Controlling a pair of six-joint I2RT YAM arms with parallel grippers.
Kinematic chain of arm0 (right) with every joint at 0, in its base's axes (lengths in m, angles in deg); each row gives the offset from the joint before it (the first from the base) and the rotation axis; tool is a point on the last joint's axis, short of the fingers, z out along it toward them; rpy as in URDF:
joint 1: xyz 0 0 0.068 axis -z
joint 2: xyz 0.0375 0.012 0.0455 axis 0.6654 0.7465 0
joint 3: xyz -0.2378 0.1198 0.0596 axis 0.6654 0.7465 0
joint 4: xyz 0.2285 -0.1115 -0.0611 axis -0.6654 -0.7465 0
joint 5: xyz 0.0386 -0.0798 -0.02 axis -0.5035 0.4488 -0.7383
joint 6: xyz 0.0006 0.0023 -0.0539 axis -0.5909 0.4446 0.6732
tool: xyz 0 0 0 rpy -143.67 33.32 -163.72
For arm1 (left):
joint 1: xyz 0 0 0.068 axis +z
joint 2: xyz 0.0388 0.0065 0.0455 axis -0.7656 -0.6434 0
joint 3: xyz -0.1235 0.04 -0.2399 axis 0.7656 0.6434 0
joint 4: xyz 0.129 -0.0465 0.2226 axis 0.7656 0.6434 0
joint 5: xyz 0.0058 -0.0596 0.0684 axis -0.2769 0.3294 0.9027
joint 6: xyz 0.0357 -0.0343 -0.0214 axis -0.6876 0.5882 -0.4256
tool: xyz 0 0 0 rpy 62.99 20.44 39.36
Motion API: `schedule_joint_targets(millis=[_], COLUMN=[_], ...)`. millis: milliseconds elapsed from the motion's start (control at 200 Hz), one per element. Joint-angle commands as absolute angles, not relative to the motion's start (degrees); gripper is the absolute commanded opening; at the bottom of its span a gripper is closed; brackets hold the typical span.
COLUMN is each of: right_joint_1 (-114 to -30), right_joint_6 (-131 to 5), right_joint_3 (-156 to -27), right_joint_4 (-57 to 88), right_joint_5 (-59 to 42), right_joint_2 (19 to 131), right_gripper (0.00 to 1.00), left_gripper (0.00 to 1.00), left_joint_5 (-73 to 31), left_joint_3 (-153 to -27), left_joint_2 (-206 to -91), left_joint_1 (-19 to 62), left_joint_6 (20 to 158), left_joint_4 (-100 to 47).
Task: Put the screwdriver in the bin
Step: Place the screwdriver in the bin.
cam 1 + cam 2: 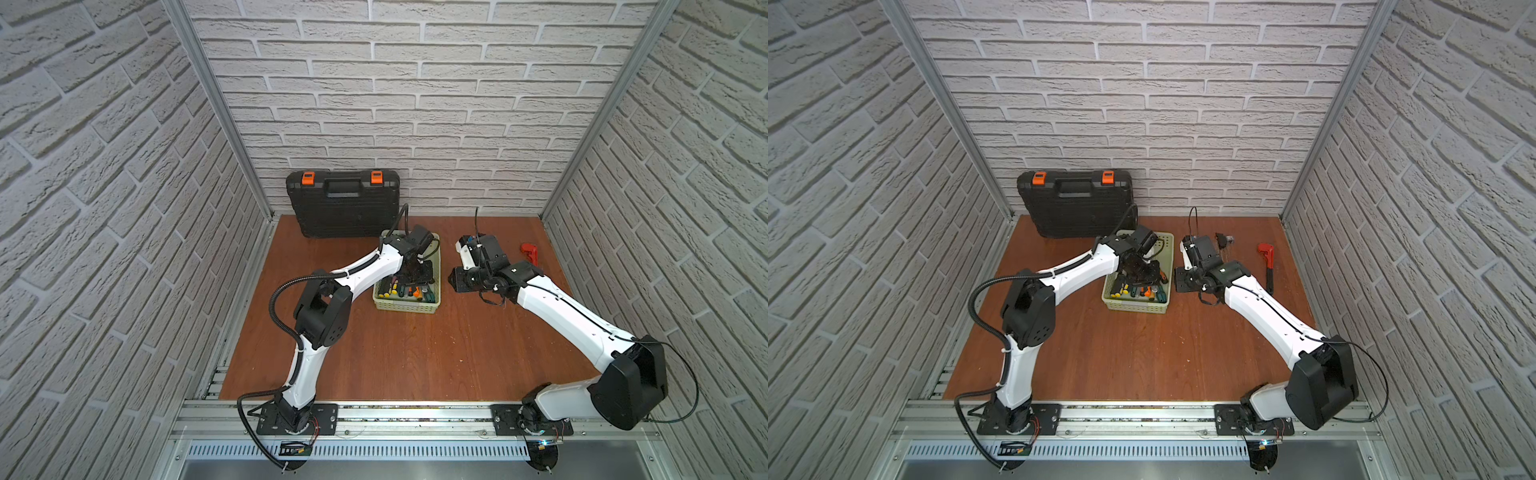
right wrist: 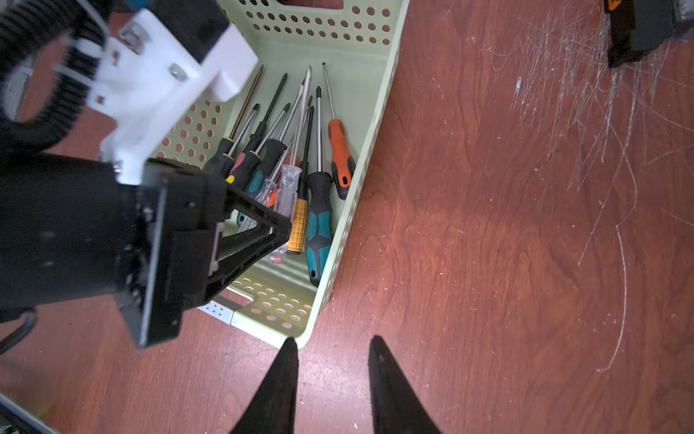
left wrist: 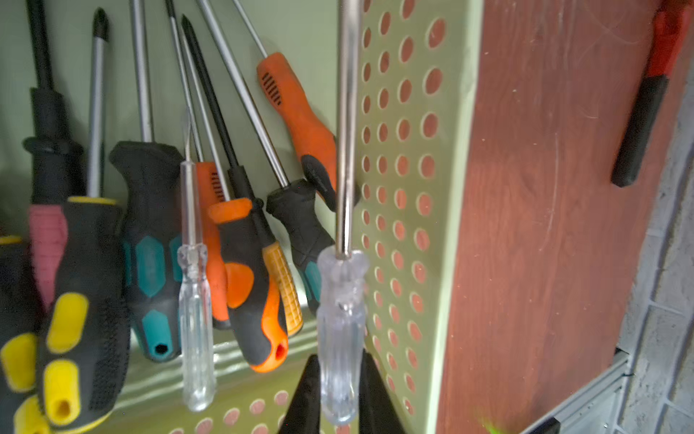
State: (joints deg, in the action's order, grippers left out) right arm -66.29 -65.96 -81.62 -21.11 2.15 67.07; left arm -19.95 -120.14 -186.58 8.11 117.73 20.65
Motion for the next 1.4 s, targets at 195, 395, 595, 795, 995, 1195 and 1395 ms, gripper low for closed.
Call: schedule_joint_targets(millis=[195,395,595,795,995,1195,1395], right_joint_1=[-66.14,-66.14,-66.14,-66.14,-66.14,-66.14,-66.06], right_joint_6=[-65.46,-64.53,-64.57,-64.48,-65.13,-65.1,-63.49], right_joint_3=[-79.94,-80.34,-80.9,-81.52,-82.05,-81.61,-81.11], right_joint_4=[-18.5,-19.03,-19.2,-19.73,-19.9,-21.06,-19.74], right_joint_5=[0.96,1.18,1.25,1.36,1.58,2.64,5.12], right_joint_2=[66.58,66.92,67.27,67.39,67.2,65.83,64.58], right_gripper=[0.34,0.34,0.34,0.34,0.34,0.33,0.34], left_gripper=[0.04,0.08,0.18,0.36,0.41,0.48,0.6], left_joint_5=[-18.42,-19.12,-18.4,-19.38,-18.02,-16.11,-13.12], left_joint_3=[-122.75,-124.13,-123.61,-122.34,-121.26,-113.94,-101.6], left_joint_2=[-190.84,-192.94,-192.37,-188.38,-181.41,-171.03,-158.55], left_joint_1=[8.12,7.94,7.86,7.86,8.17,10.45,17.68], left_joint_6=[118.65,116.73,116.04,114.21,111.76,110.13,108.87], left_joint_4=[18.8,20.43,21.01,19.58,19.6,18.1,16.14])
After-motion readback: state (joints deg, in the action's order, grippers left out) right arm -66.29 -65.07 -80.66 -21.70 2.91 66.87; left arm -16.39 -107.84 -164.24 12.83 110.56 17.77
